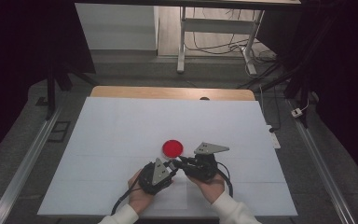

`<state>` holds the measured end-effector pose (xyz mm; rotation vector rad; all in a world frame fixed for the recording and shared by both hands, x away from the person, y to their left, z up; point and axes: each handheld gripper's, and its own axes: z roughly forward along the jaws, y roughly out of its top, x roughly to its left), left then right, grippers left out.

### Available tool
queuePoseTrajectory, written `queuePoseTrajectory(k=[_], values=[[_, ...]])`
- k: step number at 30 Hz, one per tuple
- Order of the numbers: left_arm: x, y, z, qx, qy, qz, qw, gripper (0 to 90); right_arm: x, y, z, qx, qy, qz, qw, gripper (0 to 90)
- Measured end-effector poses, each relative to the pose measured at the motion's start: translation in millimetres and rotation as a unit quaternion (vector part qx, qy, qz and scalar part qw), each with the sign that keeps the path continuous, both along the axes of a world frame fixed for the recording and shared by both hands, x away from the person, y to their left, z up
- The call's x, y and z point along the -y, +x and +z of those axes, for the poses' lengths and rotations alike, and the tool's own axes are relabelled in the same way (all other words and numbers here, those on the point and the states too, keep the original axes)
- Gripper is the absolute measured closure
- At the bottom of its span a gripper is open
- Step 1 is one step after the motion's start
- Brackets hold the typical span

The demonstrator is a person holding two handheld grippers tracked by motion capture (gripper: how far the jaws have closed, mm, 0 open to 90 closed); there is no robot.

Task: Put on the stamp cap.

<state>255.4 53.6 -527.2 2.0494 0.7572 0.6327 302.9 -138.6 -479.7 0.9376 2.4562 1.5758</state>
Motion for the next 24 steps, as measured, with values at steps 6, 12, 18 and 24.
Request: queuePoseTrajectory(k=[6, 12, 18, 24], values=[[-3.2, 4.6, -0.7, -0.021, -0.009, -0.013, 0.9997, 62.7, 0.4, 0.3, 0.0, 0.003, -0.002, -0.001, 1.0000, 74.7], [-8.3, 6.8, 1.9, -0.043, -0.018, -0.004, 0.9989, 49.7, -2.8, -2.0, -1.2, 0.011, -0.008, 0.007, 0.9999, 74.7], [-11.8, 7.6, 3.6, -0.064, -0.025, -0.006, 0.9976, 41.0, -0.7, -1.7, 1.8, 0.019, -0.004, 0.009, 0.9998, 74.7], [-14.4, 3.6, 6.5, -0.076, -0.022, -0.016, 0.9968, 32.9, 1.4, -1.0, 2.9, 0.032, -0.008, 0.010, 0.9994, 74.7]])
